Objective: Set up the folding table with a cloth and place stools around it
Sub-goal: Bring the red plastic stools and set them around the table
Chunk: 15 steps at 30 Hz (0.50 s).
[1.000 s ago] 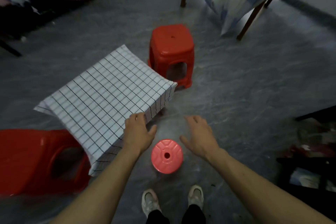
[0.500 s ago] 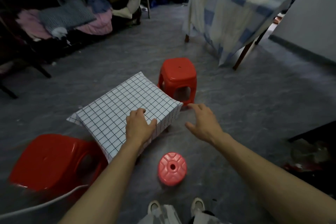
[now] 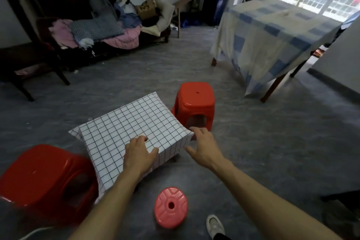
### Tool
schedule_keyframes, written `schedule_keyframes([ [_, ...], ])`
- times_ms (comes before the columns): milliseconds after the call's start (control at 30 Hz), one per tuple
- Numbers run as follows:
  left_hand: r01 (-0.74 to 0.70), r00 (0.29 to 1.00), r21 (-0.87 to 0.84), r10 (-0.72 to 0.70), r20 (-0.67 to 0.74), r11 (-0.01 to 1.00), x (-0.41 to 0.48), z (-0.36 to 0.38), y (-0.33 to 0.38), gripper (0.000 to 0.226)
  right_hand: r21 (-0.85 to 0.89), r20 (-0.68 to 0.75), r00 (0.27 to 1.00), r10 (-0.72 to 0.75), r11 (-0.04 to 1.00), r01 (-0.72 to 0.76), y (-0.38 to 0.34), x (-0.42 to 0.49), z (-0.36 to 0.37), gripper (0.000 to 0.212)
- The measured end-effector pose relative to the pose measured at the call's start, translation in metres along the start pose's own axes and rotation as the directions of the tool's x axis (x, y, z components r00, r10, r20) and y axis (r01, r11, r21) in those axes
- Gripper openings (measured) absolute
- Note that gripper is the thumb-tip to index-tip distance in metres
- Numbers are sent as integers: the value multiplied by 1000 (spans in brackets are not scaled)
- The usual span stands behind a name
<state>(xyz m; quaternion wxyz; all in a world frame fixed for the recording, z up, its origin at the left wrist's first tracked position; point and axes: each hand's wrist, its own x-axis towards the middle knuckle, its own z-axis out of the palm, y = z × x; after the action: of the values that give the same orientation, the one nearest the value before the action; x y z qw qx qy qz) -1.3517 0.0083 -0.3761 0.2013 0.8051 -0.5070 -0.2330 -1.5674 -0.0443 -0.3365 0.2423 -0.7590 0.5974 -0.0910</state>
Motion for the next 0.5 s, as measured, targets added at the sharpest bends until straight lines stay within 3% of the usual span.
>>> schedule_keyframes([
  [267, 202, 977, -21, -203, -69, 979, -24, 71, 67, 55, -15, 184, 963, -196, 979, 202, 87, 56, -20, 64],
  [500, 357, 920, -60, -362, -149, 932, -58, 80, 61, 54, -36, 303, 906, -296, 946, 322, 89, 59, -23, 68],
])
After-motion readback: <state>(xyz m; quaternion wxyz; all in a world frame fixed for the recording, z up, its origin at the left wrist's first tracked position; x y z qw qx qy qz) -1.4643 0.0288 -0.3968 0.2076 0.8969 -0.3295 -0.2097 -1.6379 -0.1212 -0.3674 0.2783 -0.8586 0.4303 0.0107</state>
